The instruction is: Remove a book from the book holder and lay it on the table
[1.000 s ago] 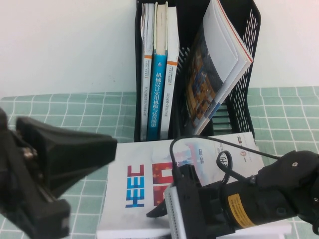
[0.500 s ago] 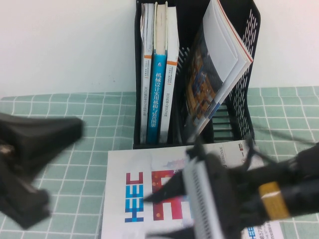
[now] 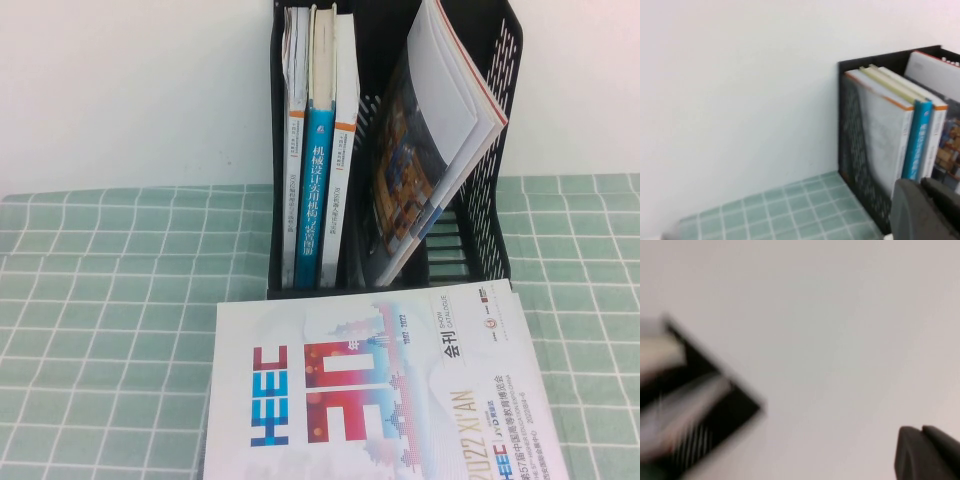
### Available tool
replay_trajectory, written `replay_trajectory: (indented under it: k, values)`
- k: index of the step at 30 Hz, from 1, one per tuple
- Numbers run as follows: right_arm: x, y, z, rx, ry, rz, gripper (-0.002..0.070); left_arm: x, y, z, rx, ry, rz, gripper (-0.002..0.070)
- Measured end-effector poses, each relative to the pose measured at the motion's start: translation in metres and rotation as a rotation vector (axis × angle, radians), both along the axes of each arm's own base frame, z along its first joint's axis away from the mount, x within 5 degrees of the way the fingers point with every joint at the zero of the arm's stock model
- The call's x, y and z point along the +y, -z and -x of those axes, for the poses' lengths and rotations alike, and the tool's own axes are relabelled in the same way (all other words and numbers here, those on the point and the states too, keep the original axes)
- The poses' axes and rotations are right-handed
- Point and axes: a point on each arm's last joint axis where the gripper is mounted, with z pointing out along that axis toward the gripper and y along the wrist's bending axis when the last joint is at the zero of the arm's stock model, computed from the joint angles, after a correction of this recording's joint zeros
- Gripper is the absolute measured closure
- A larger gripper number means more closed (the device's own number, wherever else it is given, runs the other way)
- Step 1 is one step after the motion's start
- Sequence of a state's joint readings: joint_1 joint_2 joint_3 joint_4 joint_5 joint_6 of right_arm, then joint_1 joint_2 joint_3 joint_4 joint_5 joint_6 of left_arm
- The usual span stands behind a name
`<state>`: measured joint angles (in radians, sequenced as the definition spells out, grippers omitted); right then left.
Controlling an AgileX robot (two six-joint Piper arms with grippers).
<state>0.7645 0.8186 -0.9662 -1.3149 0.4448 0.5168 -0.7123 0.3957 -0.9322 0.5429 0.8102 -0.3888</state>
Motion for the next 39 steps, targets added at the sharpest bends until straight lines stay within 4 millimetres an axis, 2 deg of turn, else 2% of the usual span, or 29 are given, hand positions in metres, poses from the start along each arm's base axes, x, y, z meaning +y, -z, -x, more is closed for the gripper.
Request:
replay_trajectory:
  k: [2, 4, 6, 9, 13, 17, 25, 27, 30, 39]
  values:
    - [-0.018, 0.012, 0.009, 0.154, 0.087, 0.066, 0.0675, 0.009, 0.003, 0.007, 0.019, -0.028, 0.013, 0.0678]
    - [-0.028, 0.027, 0.021, 0.338, 0.090, 0.156, 0.0676, 0.015, 0.008, 0.011, 0.064, -0.058, 0.032, 0.0678]
    - [-0.031, 0.041, 0.036, 0.504, 0.015, 0.206, 0.0676, 0.018, 0.011, 0.014, 0.103, -0.082, 0.058, 0.0678]
    - [-0.032, 0.055, 0.059, 0.620, -0.137, 0.187, 0.0677, 0.019, 0.013, 0.014, 0.133, -0.097, 0.097, 0.0678]
    - [-0.041, 0.073, 0.087, 0.631, -0.277, 0.097, 0.0677, 0.011, 0.017, 0.010, 0.107, -0.061, 0.122, 0.0678]
    - [-0.051, 0.097, 0.104, 0.611, -0.329, -0.019, 0.0677, 0.003, 0.025, 0.004, 0.090, -0.028, 0.114, 0.0678]
    - [-0.060, 0.162, 0.116, 0.652, -0.329, -0.153, 0.0678, -0.010, 0.052, -0.008, 0.113, -0.001, 0.067, 0.0678]
    - [-0.060, 0.172, 0.117, 0.641, -0.338, -0.170, 0.0678, -0.011, 0.059, -0.010, 0.133, -0.003, 0.057, 0.0678]
    - [-0.060, 0.178, 0.118, 0.618, -0.356, -0.198, 0.0678, -0.014, 0.069, -0.013, 0.161, -0.006, 0.039, 0.0678]
    - [-0.059, 0.178, 0.118, 0.592, -0.367, -0.218, 0.0678, -0.018, 0.093, -0.018, 0.223, -0.014, -0.006, 0.0678]
